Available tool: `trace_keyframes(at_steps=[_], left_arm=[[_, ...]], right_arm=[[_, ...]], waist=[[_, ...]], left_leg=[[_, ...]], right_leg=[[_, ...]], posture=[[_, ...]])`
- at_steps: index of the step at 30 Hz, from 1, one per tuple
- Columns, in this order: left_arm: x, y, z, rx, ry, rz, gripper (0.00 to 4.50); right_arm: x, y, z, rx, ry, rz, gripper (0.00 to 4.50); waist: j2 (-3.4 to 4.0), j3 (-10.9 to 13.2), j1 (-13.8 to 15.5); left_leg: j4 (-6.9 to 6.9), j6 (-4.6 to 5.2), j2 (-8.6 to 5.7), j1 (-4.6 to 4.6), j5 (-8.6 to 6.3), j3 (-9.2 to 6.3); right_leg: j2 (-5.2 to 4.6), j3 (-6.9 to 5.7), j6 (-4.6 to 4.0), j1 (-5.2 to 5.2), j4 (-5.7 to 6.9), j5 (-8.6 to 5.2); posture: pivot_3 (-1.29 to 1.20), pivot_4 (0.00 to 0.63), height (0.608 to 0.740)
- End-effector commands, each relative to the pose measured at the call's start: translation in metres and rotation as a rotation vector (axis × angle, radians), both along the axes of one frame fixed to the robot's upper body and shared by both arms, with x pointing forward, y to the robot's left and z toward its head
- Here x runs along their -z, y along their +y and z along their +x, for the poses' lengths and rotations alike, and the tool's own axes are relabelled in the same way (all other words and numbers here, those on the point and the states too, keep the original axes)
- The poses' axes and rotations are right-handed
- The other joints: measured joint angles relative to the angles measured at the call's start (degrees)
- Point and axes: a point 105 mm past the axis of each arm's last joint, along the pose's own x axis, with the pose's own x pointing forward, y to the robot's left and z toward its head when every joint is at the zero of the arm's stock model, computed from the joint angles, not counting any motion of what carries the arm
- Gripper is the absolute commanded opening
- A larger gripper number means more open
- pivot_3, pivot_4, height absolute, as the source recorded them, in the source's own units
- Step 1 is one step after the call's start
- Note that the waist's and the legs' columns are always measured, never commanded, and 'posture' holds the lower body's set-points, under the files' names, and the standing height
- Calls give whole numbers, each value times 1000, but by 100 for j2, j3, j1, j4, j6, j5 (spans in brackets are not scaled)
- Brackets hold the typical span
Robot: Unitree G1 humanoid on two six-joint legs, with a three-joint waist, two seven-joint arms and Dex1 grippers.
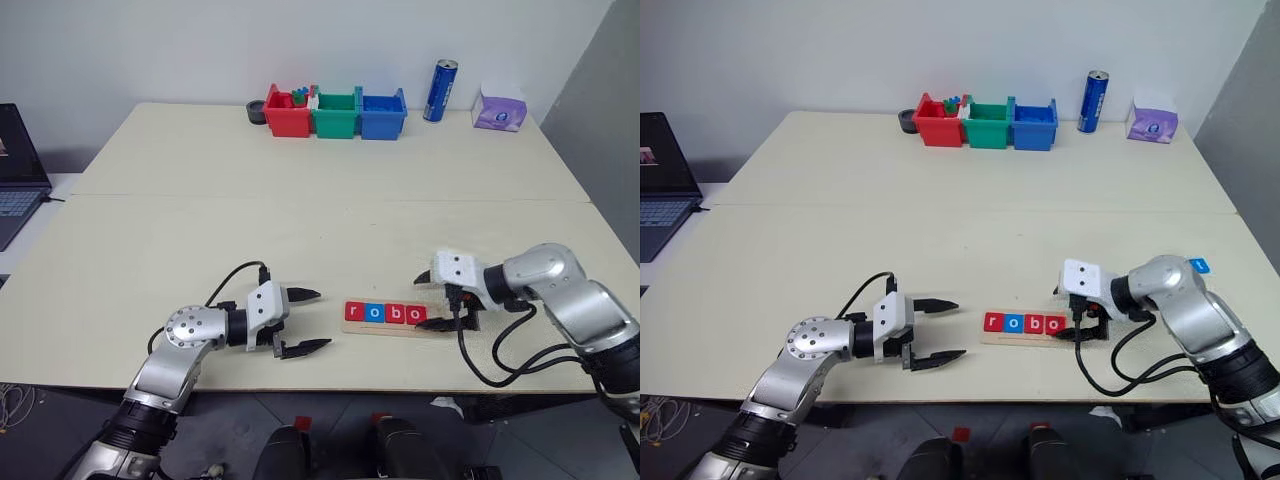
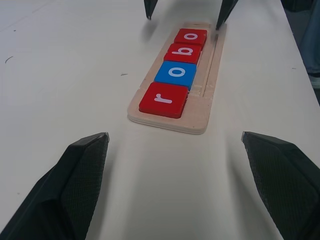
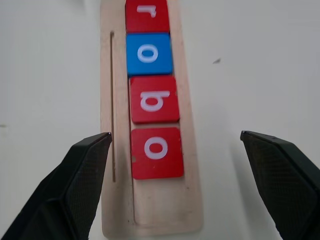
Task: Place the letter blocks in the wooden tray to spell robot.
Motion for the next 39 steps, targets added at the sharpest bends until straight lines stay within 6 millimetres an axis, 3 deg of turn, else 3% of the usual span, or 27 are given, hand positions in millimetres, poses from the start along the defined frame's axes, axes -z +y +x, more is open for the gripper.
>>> trace_keyframes(at_steps=[1,10,11,21,31,39], left_arm=[[-7,-4,-2,14,-30,-12,4500],[-8,-4,-1,18,-30,-6,4500],[-8,-4,-1,19,-30,-5,4500],[-7,-2,0,9,-33,-1,4500],[-5,-3,-2,10,-29,-6,4500],[-6,-5,-2,14,-32,-6,4500]], right_arm=[[-4,-9,-8,41,-32,13,3536],[19,-22,-11,124,-36,-31,173],[21,-23,-9,124,-40,-42,23],[28,-16,-5,99,-42,-64,23],[23,-1,-1,70,-52,-25,23],[18,-3,2,82,-81,-31,23]], waist=[[0,0,8],[1,0,-15],[1,0,-14],[0,0,-8],[0,0,-6],[0,0,-5]], left_leg=[[0,0,0,-1,0,1],[1,0,0,4,0,6],[1,0,0,4,0,6],[1,0,0,3,0,6],[1,0,-1,2,0,5],[1,0,-1,2,0,6]], right_leg=[[0,-1,0,0,-1,0],[2,6,8,0,2,-4],[2,6,9,0,1,-5],[2,6,23,0,1,-13],[1,5,13,0,1,-8],[1,5,5,0,1,-3]], posture=[[0,150,740],[0,150,740],[0,150,740],[0,150,740],[0,150,740],[0,150,740]])
